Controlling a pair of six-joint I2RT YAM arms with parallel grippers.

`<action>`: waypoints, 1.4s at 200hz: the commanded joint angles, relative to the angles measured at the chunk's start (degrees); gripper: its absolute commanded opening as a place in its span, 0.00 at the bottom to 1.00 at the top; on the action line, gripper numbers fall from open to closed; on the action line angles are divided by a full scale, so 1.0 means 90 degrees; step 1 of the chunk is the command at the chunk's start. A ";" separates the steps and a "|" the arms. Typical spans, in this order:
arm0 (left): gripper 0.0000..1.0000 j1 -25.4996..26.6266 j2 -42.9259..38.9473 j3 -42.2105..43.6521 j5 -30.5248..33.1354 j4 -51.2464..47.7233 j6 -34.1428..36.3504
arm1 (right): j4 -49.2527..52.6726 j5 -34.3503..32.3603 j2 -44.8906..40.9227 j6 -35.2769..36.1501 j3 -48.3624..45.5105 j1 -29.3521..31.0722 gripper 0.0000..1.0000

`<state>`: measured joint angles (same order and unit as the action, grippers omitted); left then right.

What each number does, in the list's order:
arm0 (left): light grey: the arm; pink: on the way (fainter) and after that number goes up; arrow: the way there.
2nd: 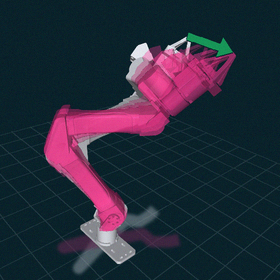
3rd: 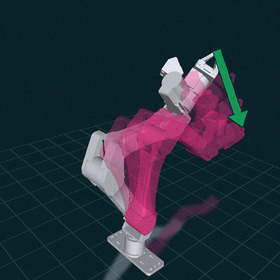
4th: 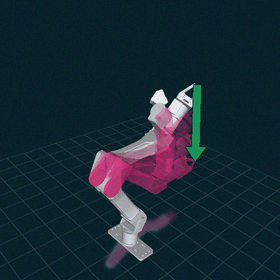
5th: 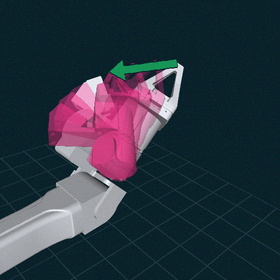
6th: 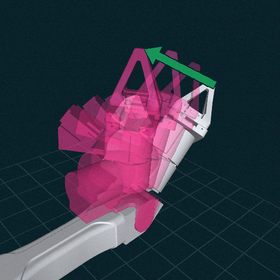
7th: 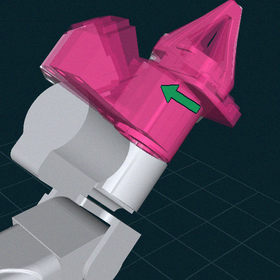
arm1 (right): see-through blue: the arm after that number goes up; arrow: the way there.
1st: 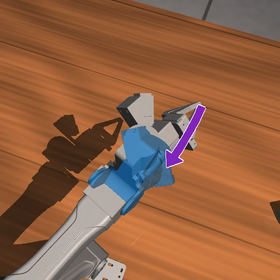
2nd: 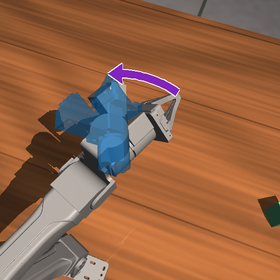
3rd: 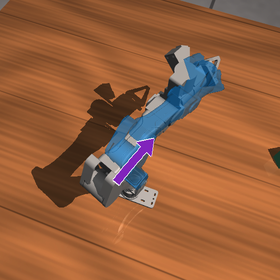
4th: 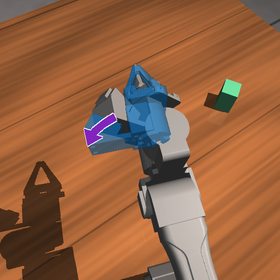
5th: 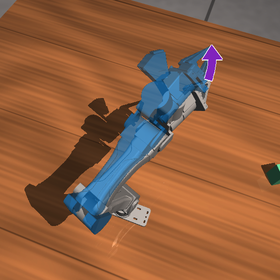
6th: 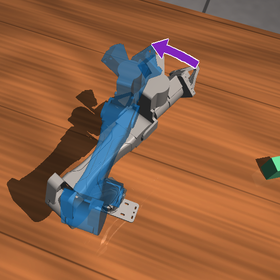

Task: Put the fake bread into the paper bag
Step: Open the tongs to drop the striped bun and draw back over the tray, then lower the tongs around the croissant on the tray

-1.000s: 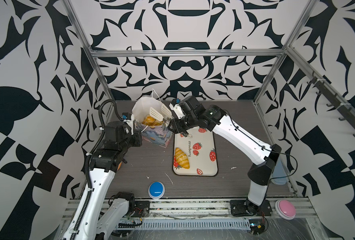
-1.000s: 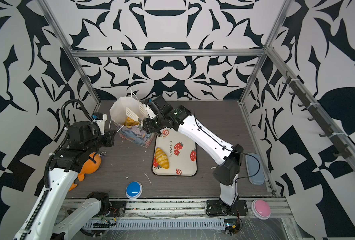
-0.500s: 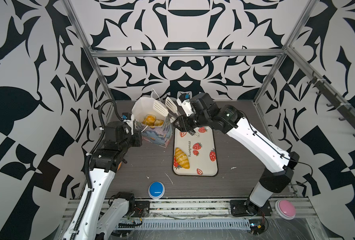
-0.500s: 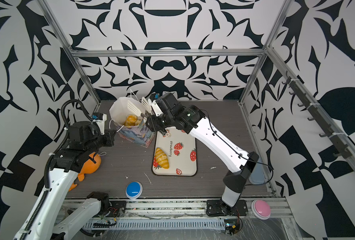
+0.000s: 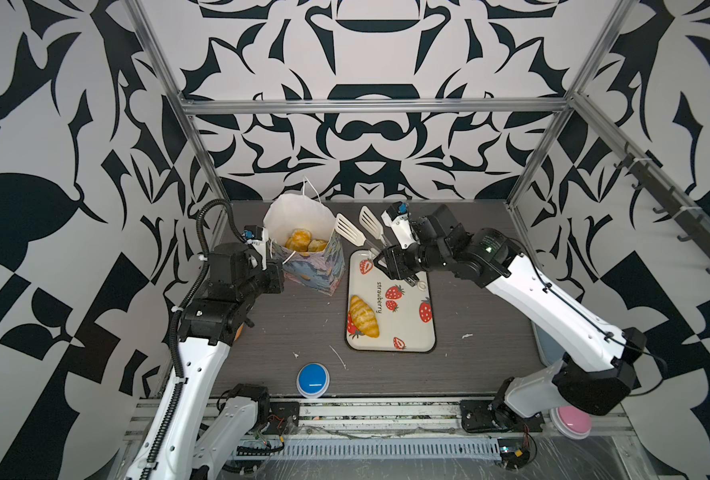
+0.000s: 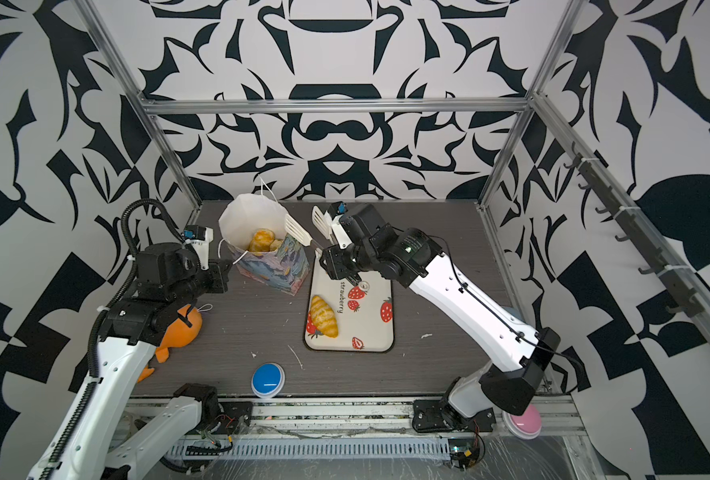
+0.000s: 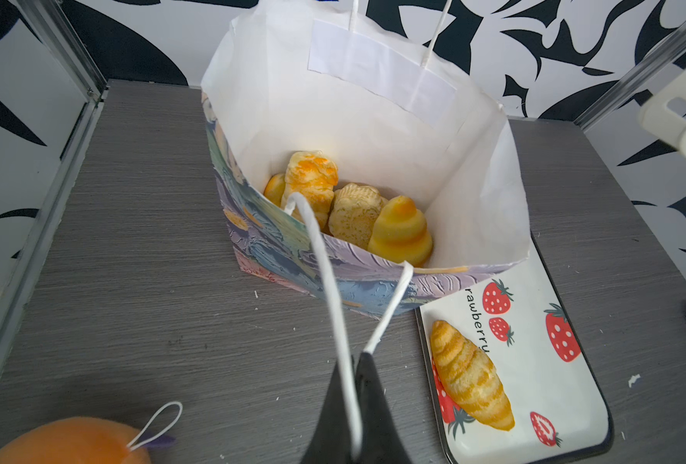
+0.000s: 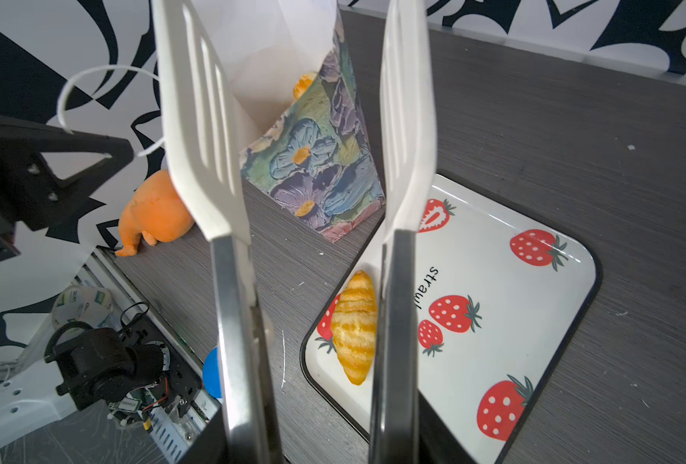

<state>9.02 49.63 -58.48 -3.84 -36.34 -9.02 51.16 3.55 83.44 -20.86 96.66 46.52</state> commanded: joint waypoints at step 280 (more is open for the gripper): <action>0.06 -0.0021 0.0042 0.0111 0.0056 -0.0116 0.0013 | -0.0888 0.0581 -0.1234 -0.0685 -0.4209 0.0002 0.56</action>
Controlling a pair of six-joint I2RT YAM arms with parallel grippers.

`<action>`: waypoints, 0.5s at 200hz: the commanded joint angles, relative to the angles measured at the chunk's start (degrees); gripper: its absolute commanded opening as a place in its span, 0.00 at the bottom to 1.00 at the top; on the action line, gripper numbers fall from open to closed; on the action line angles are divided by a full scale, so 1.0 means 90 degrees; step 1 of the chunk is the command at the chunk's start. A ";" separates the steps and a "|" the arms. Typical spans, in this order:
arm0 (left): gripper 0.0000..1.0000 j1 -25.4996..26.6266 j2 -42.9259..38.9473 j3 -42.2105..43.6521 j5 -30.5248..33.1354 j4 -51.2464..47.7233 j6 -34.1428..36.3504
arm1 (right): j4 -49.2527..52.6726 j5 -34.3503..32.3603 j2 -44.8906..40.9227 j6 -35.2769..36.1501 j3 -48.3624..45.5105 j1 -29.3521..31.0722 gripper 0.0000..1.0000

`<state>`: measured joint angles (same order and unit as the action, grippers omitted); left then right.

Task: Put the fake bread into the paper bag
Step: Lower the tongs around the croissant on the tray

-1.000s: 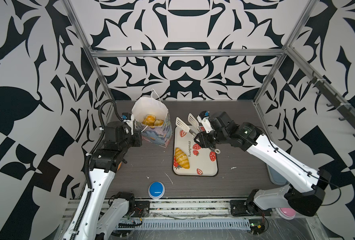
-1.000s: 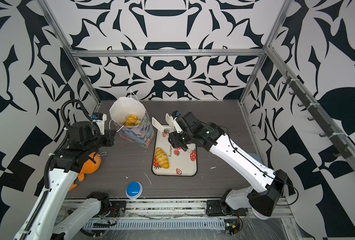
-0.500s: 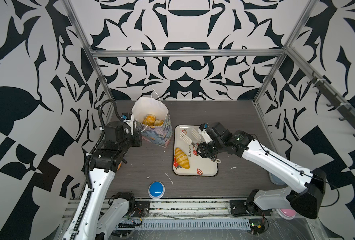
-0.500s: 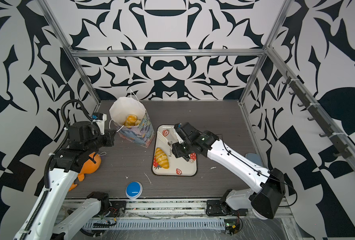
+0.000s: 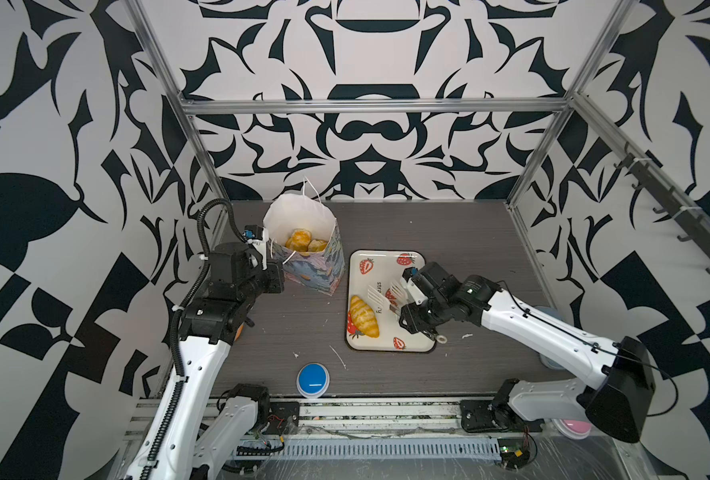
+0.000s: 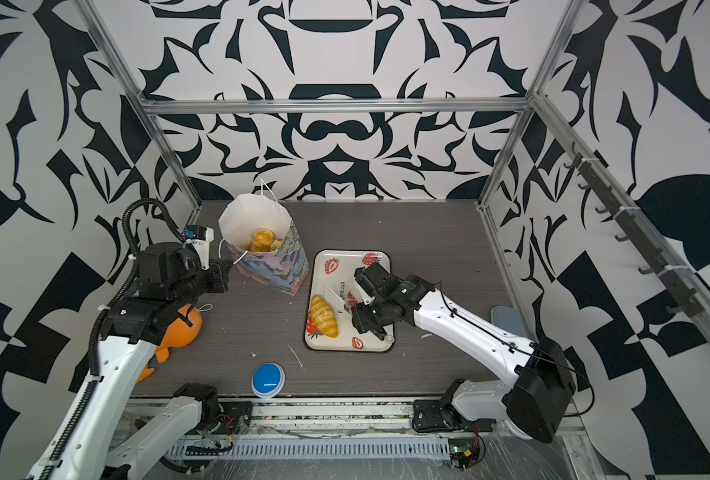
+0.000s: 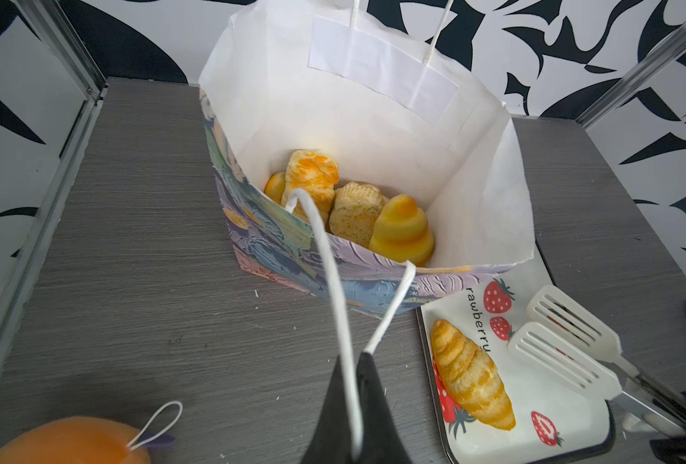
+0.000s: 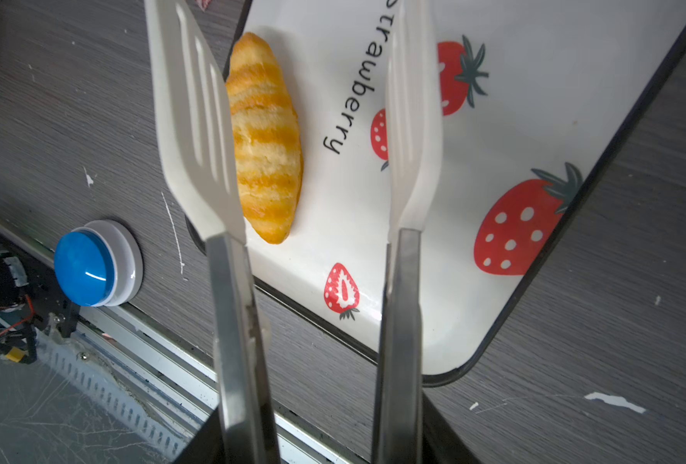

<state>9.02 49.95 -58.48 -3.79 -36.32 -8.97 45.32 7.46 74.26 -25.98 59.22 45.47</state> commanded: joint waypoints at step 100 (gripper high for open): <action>0.06 -0.0017 0.0022 0.0102 0.0035 -0.0110 0.0008 | -0.0508 0.0221 0.0234 -0.0239 -0.0077 0.0571 0.56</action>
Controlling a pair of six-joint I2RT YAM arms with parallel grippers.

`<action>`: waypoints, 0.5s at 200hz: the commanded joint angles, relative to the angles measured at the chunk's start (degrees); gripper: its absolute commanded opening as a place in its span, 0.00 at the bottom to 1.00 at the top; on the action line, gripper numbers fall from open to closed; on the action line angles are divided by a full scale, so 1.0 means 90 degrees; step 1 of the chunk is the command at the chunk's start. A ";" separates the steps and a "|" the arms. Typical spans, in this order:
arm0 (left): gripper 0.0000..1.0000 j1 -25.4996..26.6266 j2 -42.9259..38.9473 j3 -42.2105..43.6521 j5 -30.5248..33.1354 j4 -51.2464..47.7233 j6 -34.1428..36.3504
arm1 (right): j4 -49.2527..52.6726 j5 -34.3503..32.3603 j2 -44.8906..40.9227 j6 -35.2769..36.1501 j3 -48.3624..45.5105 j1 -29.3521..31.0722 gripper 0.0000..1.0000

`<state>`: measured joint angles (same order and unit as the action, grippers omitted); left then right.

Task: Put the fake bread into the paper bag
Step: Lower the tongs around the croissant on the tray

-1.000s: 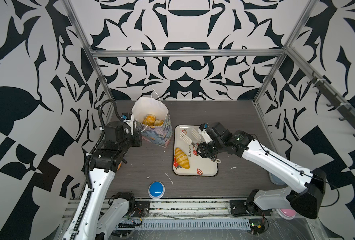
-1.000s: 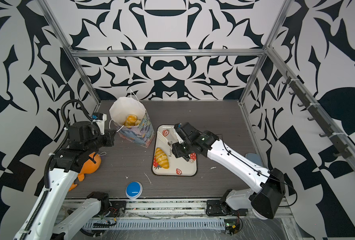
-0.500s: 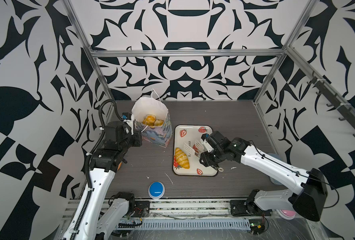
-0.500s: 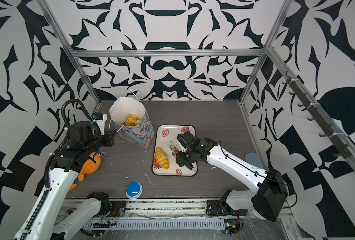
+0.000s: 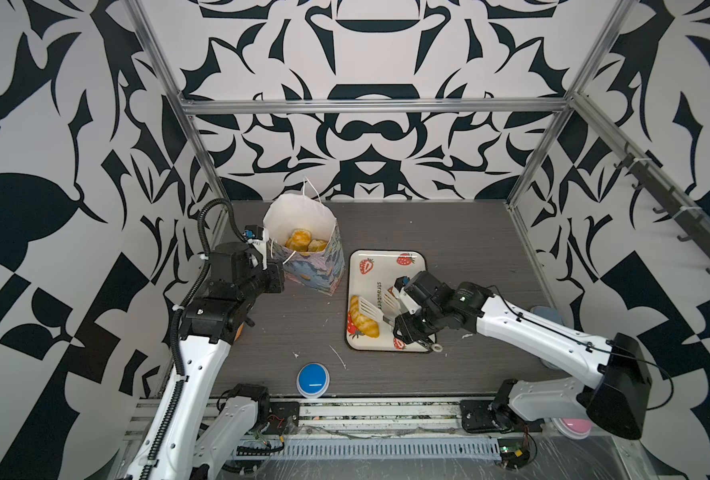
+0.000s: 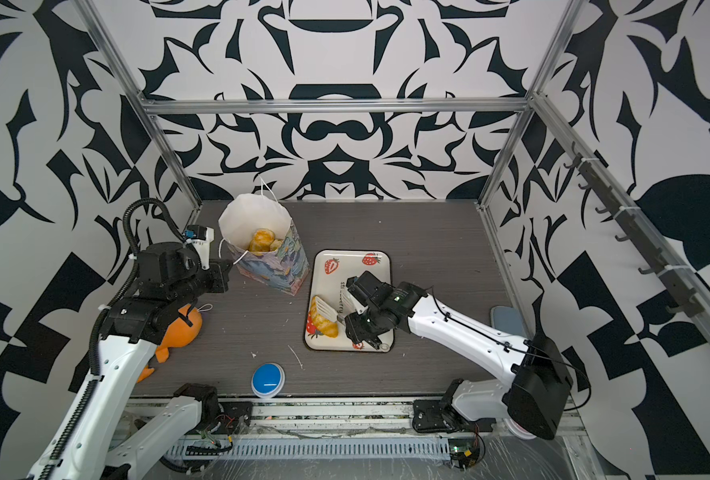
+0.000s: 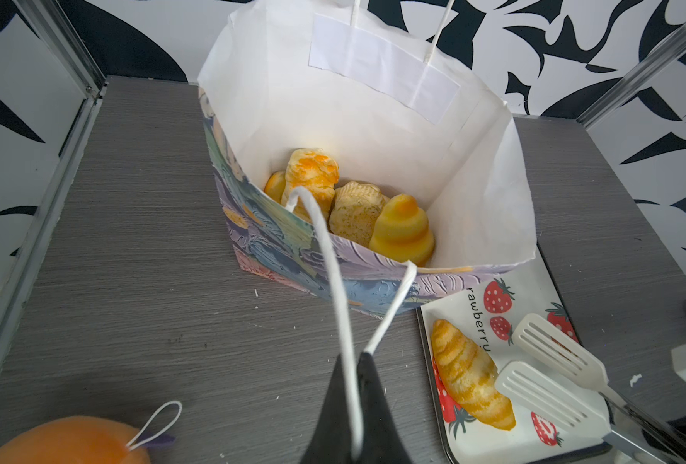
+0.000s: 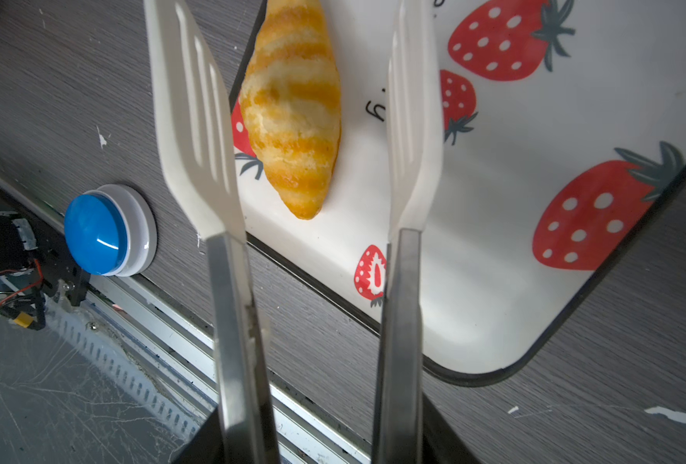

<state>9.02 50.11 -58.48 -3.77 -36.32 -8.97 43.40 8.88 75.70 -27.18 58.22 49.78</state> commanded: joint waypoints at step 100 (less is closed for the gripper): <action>0.06 -0.0016 -0.0001 0.0102 0.0041 -0.0107 0.0009 | -0.0510 0.0035 0.0554 -0.0121 0.0037 0.0332 0.56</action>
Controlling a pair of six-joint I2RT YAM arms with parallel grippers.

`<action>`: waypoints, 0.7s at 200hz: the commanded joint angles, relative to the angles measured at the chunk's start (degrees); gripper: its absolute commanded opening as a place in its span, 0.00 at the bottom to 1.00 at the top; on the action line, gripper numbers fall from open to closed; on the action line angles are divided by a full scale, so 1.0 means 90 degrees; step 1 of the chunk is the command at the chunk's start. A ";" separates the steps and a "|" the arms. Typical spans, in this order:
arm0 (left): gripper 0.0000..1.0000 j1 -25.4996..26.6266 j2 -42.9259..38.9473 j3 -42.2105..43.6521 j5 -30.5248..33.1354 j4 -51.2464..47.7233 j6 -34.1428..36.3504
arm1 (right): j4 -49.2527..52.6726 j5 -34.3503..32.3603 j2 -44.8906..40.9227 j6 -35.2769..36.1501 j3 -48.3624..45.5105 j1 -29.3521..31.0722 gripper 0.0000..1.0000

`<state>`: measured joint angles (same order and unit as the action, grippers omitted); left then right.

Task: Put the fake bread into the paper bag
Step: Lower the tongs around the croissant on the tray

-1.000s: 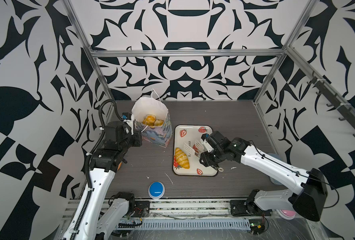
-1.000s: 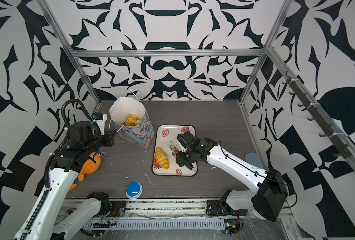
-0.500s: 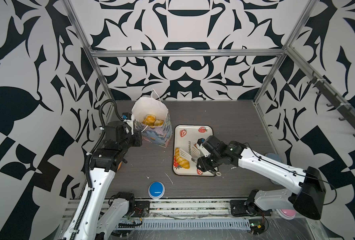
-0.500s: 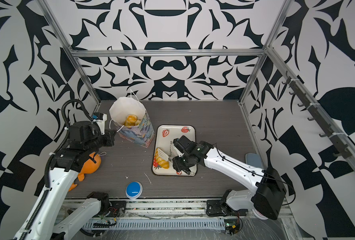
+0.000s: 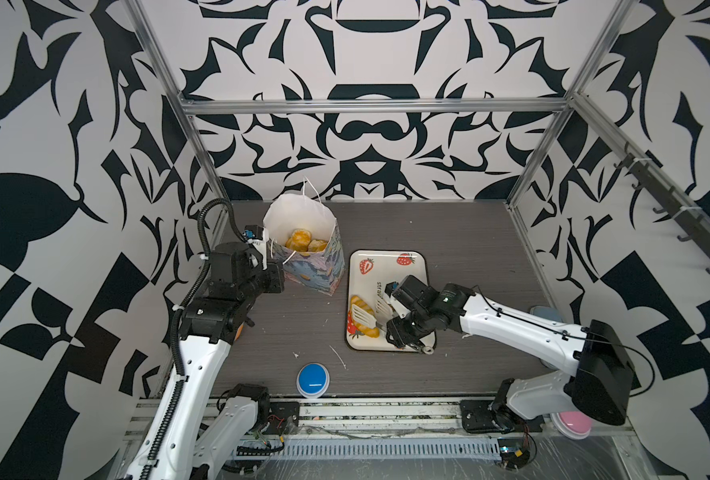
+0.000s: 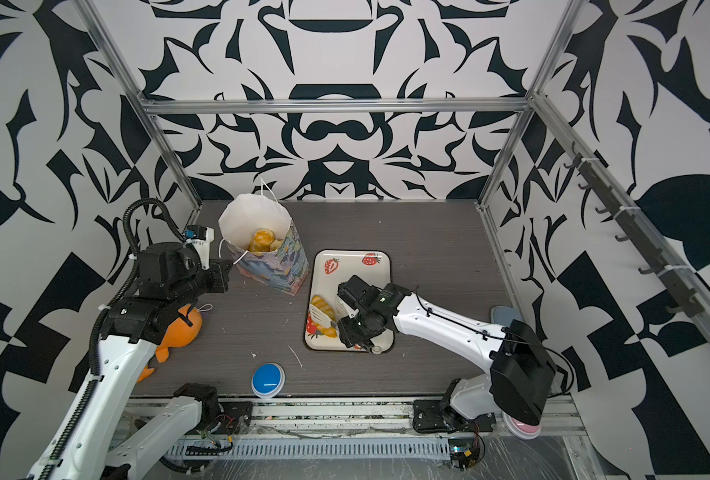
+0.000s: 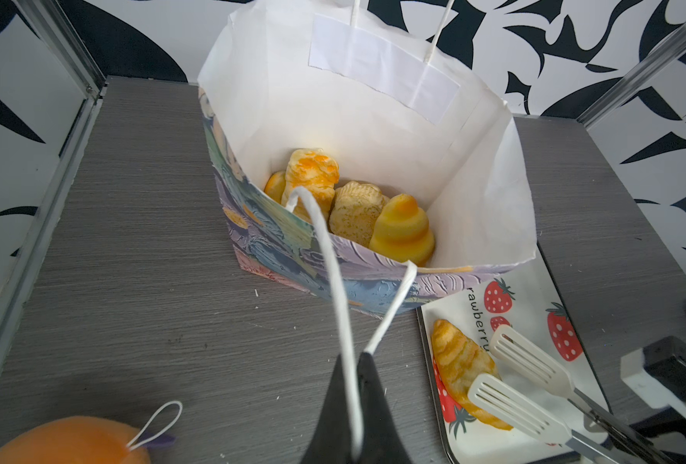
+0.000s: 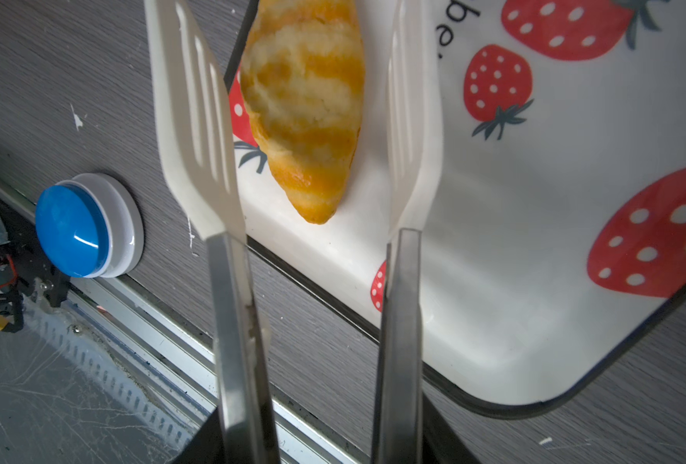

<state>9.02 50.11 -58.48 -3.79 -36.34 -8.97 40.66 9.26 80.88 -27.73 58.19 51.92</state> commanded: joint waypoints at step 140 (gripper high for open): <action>0.06 -0.0016 -0.0004 0.0110 0.0042 -0.0121 0.0003 | -0.0135 -0.0307 0.0235 -0.0024 0.0233 0.0356 0.50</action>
<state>9.02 50.11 -58.48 -3.77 -36.34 -8.97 40.01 7.55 83.94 -28.21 58.22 54.78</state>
